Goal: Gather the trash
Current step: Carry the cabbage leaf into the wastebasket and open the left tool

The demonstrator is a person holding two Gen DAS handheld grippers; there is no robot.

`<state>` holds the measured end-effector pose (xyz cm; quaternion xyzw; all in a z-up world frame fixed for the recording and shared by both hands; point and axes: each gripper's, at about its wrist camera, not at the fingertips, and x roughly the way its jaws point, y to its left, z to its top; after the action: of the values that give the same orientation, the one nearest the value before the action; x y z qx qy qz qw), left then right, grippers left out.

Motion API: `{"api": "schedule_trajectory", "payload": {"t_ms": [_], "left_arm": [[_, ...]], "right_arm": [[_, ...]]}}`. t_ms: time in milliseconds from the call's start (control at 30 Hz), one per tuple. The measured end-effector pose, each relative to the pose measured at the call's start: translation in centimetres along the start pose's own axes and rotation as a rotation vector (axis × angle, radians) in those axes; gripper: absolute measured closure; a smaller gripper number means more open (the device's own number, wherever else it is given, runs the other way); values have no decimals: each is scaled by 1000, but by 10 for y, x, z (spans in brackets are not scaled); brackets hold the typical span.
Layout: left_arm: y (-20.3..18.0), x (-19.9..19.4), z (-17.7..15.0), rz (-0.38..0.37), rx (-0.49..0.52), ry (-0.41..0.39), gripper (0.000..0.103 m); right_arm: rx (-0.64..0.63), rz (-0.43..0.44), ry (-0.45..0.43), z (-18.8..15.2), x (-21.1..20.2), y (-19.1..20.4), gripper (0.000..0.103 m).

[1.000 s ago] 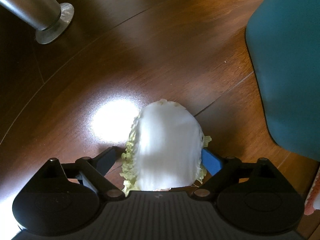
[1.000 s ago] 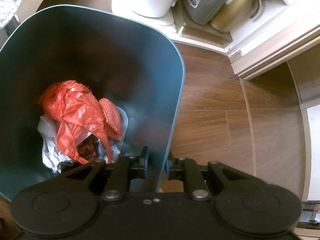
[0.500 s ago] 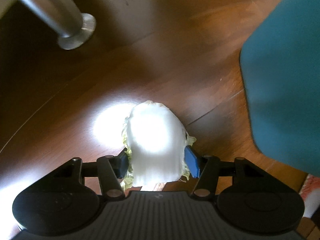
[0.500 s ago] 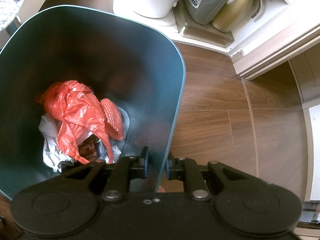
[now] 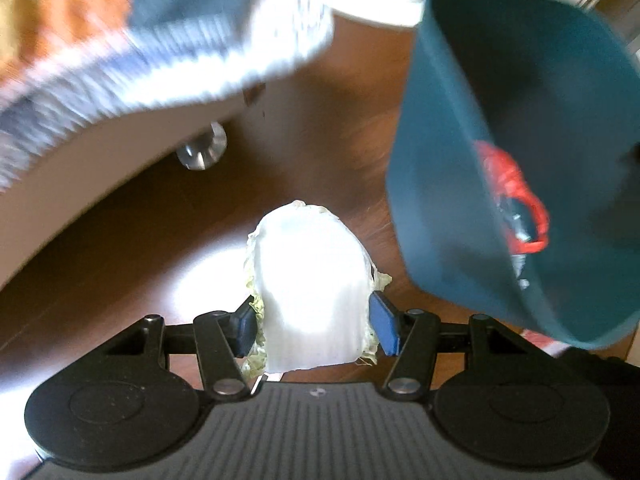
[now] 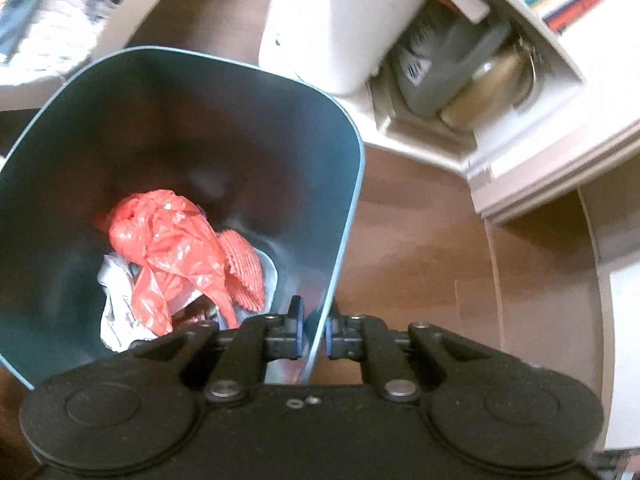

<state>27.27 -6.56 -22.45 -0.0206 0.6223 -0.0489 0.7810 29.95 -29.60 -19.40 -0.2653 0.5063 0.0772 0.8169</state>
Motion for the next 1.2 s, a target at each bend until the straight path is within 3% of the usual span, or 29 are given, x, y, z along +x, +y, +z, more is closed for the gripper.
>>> {"api": "schedule_trajectory", "payload": {"t_ms": [233, 400, 900, 1200], "left_arm": [[-10, -84, 1, 0, 20, -107, 47], [-33, -105, 11, -33, 49, -149, 46], [-93, -51, 28, -83, 132, -101, 46], [-108, -26, 32, -67, 169, -71, 46]], "right_arm": [[-49, -38, -44, -3, -10, 14, 95], [-124, -80, -78, -3, -18, 30, 94], [-173, -31, -137, 3, -19, 25, 94], [-182, -18, -144, 0, -22, 32, 94]]}}
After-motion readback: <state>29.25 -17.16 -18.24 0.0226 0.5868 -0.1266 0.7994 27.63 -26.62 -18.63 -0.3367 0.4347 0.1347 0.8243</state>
